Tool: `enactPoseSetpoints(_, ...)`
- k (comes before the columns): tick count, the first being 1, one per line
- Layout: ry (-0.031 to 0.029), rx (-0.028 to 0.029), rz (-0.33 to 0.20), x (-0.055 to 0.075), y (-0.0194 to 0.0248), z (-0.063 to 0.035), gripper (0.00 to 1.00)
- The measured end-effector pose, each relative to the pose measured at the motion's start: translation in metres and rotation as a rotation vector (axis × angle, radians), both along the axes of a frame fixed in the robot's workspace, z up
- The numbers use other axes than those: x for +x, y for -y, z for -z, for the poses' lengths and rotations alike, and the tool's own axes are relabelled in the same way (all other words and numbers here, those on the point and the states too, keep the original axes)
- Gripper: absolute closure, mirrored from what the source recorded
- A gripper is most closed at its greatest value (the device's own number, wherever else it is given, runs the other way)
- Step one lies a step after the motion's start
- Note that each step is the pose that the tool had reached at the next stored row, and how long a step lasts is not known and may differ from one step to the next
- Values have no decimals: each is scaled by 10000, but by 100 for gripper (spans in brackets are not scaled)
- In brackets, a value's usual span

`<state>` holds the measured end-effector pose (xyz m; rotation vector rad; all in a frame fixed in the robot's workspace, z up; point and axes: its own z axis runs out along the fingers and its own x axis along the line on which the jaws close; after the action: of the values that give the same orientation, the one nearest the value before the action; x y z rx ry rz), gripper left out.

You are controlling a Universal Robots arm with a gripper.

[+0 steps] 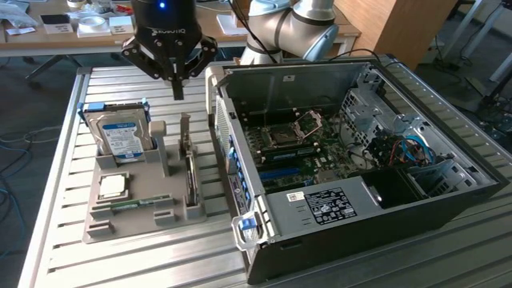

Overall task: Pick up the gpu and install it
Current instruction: 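Reach for the gpu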

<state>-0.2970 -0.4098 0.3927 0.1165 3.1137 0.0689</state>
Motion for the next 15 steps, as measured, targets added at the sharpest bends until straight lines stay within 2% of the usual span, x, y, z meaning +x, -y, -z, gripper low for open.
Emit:
enactPoseSetpoints(11, 0, 0, 0, -3, 232, 0, 89)
enactPoseSetpoints(15, 0, 0, 1, -13, 274, 2, 89)
